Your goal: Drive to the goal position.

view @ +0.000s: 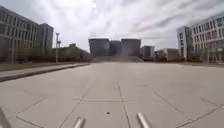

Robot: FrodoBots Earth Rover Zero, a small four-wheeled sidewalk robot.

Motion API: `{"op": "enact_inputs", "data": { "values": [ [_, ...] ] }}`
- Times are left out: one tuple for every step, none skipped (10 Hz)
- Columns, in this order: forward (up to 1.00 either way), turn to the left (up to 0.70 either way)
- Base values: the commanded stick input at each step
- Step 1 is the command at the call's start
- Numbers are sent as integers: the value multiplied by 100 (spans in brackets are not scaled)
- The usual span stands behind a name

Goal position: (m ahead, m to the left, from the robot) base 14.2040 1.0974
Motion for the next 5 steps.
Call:
{"op": "enact_inputs", "data": {
  "values": [
    [100,0],
    [100,0],
    [100,0],
    [100,0],
    [100,0]
  ]
}}
